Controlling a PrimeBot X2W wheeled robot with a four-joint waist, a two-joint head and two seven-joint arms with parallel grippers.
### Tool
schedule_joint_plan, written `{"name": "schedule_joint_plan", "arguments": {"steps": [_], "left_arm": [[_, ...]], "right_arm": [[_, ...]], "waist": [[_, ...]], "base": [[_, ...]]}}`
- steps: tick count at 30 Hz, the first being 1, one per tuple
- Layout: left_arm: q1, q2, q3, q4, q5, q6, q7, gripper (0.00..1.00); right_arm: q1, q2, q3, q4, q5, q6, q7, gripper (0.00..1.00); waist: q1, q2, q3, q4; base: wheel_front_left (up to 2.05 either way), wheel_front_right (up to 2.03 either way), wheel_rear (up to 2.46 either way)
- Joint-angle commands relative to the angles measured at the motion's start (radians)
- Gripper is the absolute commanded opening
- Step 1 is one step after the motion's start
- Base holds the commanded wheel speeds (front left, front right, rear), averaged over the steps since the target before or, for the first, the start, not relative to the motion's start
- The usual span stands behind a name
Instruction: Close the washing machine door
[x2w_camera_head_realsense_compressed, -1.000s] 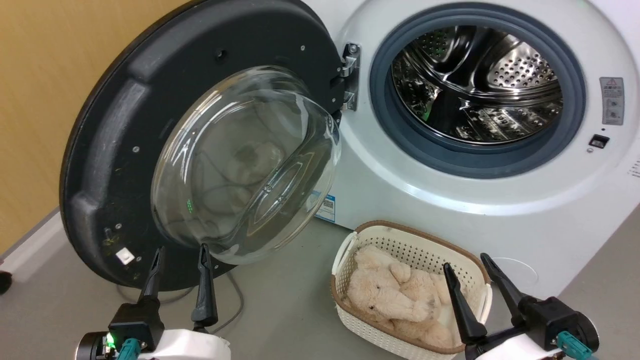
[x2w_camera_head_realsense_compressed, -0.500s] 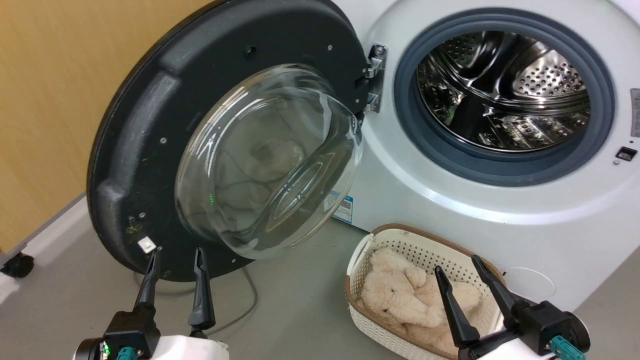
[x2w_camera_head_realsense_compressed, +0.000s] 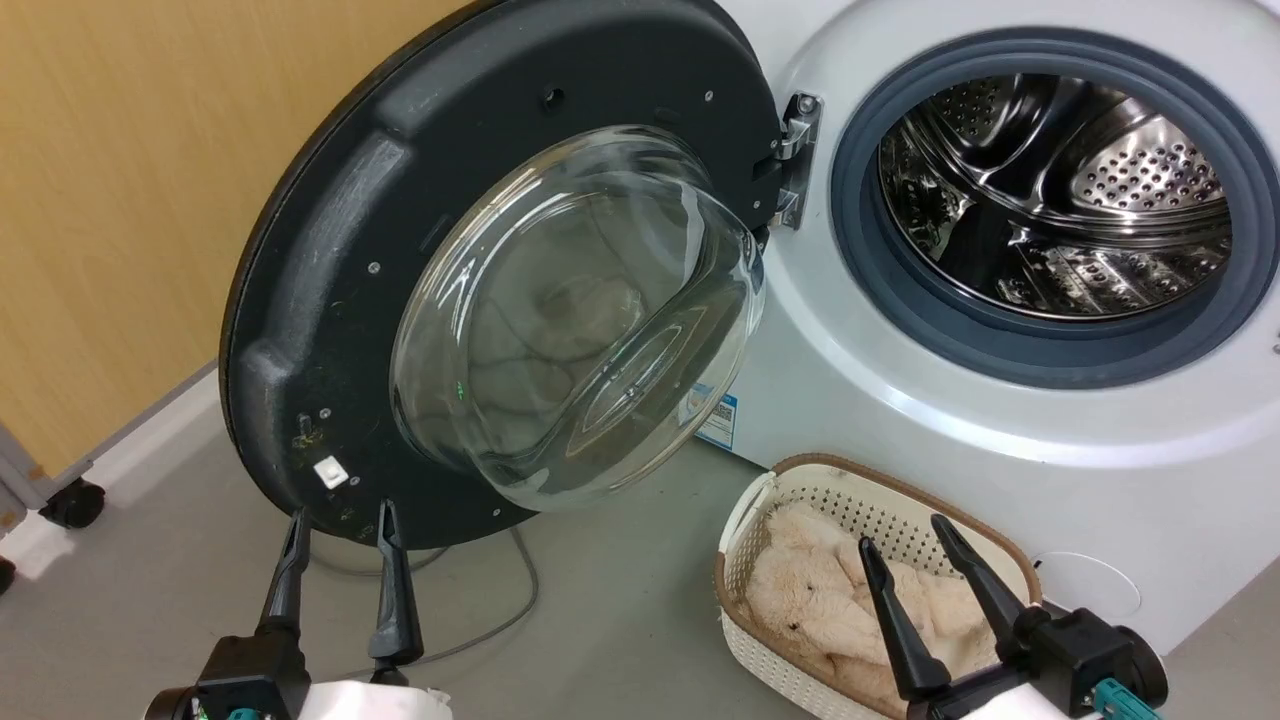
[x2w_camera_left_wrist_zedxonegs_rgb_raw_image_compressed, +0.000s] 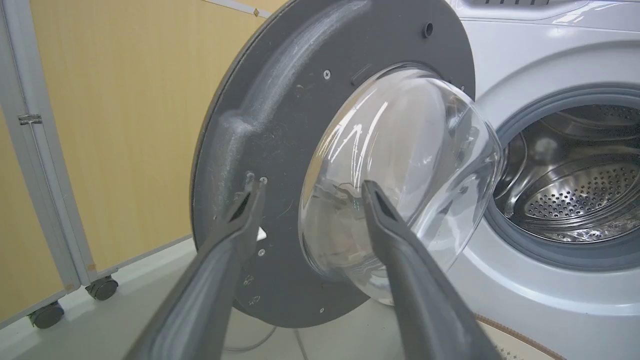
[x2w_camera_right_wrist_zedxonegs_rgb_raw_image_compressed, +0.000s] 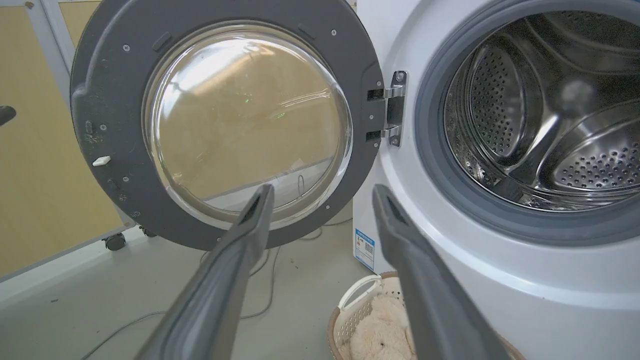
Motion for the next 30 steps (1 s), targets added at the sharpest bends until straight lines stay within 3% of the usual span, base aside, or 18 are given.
{"name": "schedule_joint_plan", "arguments": {"steps": [1,14,15,16,23,30], "left_arm": [[0.008,-0.001,0.001,-0.003,-0.002,0.005,-0.006,1.00],[0.001,-0.001,0.025,-0.003,-0.056,0.001,-0.006,1.00],[-0.003,-0.001,0.029,-0.006,-0.054,-0.002,-0.006,0.69],[-0.006,-0.001,0.034,-0.011,-0.054,-0.007,-0.006,0.02],[-0.032,-0.001,0.108,-0.057,-0.031,-0.039,-0.006,0.00],[-0.139,0.046,0.245,-0.037,-0.079,-0.133,-0.006,0.00]], "right_arm": [[-0.015,0.000,0.001,0.003,0.010,0.001,-0.005,1.00],[-0.010,0.000,-0.005,0.000,0.010,0.001,-0.005,1.00],[-0.010,0.000,-0.005,-0.001,0.009,0.001,-0.005,1.00],[-0.009,0.000,-0.006,-0.001,0.009,0.001,-0.005,1.00],[0.006,0.001,-0.017,-0.008,0.004,0.001,-0.005,1.00],[0.029,0.000,-0.037,-0.029,-0.008,0.001,-0.005,1.00]], "waist": [[0.0000,0.0000,0.000,0.000],[0.0000,0.0000,0.001,0.000],[0.0000,0.0000,0.002,0.001],[0.0000,0.0000,0.002,0.002],[0.0000,0.0000,0.005,0.004],[0.0000,0.0000,0.031,-0.002]], "base": [[0.00,0.00,0.00],[0.00,0.00,0.00],[0.00,0.00,0.00],[0.00,0.00,0.00],[0.00,0.00,0.00],[0.00,0.00,0.00]]}}
